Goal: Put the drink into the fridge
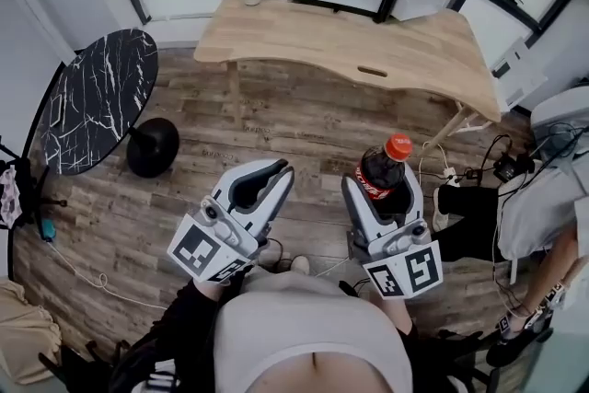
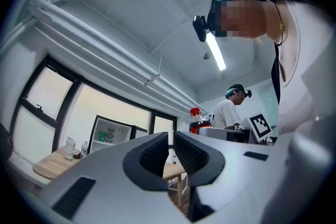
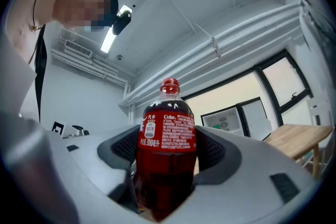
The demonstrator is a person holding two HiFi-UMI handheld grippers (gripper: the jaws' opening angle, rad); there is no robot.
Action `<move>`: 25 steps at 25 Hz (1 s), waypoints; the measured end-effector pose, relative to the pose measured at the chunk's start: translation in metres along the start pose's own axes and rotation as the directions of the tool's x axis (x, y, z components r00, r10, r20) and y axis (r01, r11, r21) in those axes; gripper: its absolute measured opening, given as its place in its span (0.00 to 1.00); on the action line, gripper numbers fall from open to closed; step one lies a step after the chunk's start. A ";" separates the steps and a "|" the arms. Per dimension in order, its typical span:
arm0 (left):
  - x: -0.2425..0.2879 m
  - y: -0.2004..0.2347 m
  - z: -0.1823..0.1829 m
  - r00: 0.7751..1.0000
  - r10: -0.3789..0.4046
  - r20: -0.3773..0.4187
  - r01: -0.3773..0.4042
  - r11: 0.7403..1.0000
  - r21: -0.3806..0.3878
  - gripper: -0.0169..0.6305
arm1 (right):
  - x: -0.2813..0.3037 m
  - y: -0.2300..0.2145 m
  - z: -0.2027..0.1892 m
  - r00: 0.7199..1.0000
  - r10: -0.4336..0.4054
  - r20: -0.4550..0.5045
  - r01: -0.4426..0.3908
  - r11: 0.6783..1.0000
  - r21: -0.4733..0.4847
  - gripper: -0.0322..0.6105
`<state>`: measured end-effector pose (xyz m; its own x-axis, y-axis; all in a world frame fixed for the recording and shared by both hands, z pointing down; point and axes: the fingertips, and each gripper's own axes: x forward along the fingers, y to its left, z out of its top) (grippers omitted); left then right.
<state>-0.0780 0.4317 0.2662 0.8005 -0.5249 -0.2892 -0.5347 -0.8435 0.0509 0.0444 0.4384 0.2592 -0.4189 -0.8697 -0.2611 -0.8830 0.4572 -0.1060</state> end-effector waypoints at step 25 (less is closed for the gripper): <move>0.051 0.067 -0.023 1.000 0.021 0.020 -0.021 1.000 0.001 0.09 | 0.067 -0.042 -0.036 0.999 0.047 -0.023 -0.045 0.996 0.071 0.56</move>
<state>-0.0671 0.3458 0.2769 0.7836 -0.5397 -0.3076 -0.5513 -0.8324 0.0561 0.0454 0.3541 0.2801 -0.4646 -0.8514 -0.2433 -0.8460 0.5080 -0.1621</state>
